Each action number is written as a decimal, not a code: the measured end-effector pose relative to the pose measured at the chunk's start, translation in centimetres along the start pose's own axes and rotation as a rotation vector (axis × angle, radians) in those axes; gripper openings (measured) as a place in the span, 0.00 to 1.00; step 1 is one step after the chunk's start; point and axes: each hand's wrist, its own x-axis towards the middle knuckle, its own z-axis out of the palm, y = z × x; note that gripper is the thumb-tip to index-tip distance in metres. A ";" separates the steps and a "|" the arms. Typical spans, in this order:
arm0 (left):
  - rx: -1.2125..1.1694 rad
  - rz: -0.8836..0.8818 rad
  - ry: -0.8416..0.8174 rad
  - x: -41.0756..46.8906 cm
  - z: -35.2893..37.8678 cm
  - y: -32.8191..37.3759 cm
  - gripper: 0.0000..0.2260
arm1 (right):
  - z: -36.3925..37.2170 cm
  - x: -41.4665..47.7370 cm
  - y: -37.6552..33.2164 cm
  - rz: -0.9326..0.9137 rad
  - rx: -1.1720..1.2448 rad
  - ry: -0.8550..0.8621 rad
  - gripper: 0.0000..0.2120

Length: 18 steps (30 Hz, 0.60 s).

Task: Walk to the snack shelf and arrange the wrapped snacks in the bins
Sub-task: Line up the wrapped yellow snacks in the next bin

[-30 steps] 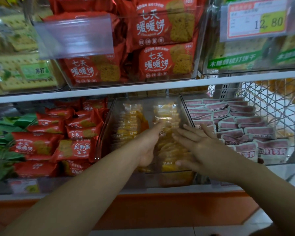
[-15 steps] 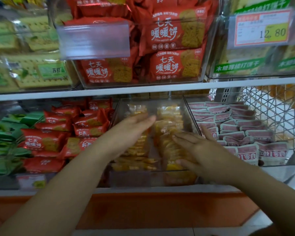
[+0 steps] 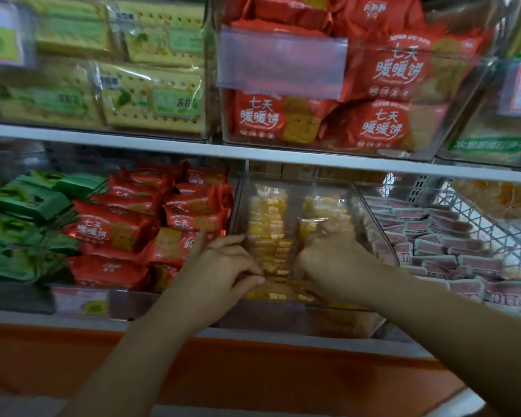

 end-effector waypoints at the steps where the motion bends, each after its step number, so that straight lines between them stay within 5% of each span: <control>1: -0.013 0.017 0.004 -0.2 0.0 -0.1 0.22 | 0.2 0.3 -0.1 0.008 -0.023 0.034 0.09; 4: 0.034 0.029 -0.035 -0.7 0.1 -0.4 0.27 | 0.4 1.3 0.2 0.082 0.072 0.097 0.10; 10: 0.079 -0.010 -0.072 -0.5 0.0 0.2 0.16 | 0.6 2.9 1.2 0.141 0.347 0.130 0.06; 18: 0.085 0.007 -0.062 0.1 0.8 0.8 0.19 | 0.5 2.9 1.5 0.151 0.282 0.120 0.11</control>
